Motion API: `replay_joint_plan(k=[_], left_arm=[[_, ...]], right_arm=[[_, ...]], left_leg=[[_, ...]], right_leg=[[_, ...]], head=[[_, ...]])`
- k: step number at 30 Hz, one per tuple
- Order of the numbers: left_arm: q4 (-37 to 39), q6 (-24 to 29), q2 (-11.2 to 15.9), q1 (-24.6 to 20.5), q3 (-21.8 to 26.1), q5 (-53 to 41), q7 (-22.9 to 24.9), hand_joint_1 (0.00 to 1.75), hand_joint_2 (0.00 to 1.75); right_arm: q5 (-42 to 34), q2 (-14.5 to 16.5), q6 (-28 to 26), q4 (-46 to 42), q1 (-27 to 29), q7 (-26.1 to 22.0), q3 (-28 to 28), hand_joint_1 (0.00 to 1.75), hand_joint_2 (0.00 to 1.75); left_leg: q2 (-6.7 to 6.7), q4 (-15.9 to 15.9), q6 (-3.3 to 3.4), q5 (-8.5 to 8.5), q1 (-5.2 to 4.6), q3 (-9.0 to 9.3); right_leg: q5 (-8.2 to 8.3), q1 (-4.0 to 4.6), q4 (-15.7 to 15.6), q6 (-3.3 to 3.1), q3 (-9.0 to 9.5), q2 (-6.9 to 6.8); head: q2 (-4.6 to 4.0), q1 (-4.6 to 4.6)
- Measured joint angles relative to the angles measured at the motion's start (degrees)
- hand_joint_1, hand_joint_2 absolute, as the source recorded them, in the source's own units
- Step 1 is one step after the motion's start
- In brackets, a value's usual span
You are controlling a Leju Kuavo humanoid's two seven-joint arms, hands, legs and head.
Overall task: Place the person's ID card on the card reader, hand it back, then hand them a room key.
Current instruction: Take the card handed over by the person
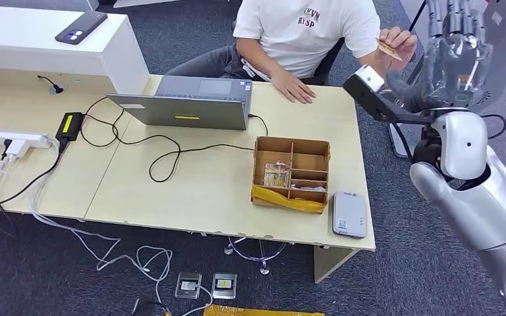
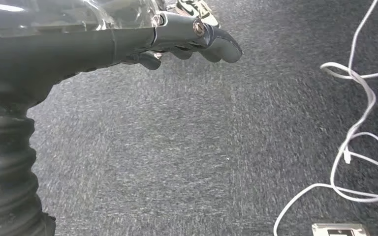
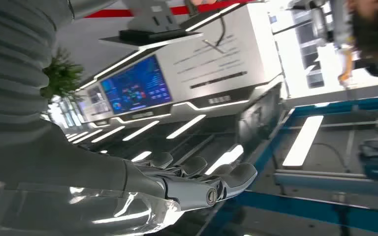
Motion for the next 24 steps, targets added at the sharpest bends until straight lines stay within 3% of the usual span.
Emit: replay_joint_plan(k=[10, 23, 24], left_arm=[[0.0, 0.0, 0.0, 0.0, 0.2, -0.3, 0.5, 0.00, 1.75], [0.0, 0.0, 0.0, 0.0, 0.2, -0.5, 0.6, 0.00, 1.75], [0.0, 0.0, 0.0, 0.0, 0.2, -0.5, 0.6, 0.00, 1.75]], right_arm=[[-1.3, 3.3, -0.3, -0.5, -1.2, -0.3, 7.9, 0.00, 1.75], [-2.2, 5.7, 0.1, -0.4, -2.6, -0.4, 13.3, 0.00, 1.75], [-2.5, 5.8, 0.2, -0.4, -2.6, -0.4, 13.5, 0.36, 1.75]], left_leg=[[0.03, 0.0, -0.01, 0.01, -0.01, 0.03], [0.07, 0.0, -0.01, 0.01, 0.00, 0.04], [0.08, 0.0, -0.01, 0.01, 0.00, 0.04]], right_leg=[[0.05, -0.01, 0.0, -0.05, 0.01, 0.01], [0.05, 0.02, 0.0, -0.06, 0.00, 0.04], [0.05, 0.01, 0.0, -0.06, 0.00, 0.04]], head=[[0.00, 0.02], [0.00, 0.03], [0.00, 0.03]])
